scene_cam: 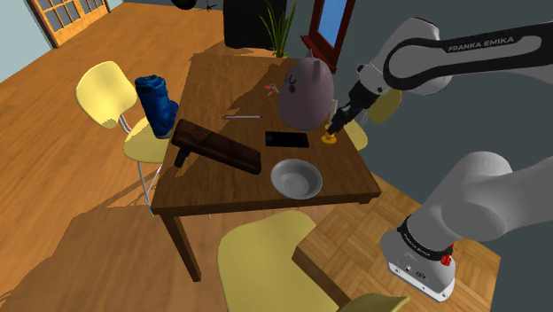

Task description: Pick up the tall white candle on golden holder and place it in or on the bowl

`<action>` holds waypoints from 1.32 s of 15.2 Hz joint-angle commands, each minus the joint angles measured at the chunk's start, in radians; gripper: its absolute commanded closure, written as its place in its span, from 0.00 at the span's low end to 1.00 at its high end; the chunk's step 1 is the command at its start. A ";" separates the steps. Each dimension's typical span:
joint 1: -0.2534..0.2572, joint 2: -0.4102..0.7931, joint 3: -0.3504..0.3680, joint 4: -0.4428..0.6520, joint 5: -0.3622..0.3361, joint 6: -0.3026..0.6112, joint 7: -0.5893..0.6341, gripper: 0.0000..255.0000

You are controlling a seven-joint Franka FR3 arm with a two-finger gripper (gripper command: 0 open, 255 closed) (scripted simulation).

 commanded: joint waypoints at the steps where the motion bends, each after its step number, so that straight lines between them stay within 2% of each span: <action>1: 0.011 -0.014 0.026 -0.008 0.009 0.000 0.030 1.00; 7: 0.105 -0.032 0.176 -0.066 0.086 0.078 0.190 1.00; 12: 0.202 0.012 0.316 -0.072 0.161 0.162 0.341 1.00; 20: 0.238 0.105 0.304 -0.129 0.209 0.312 0.294 1.00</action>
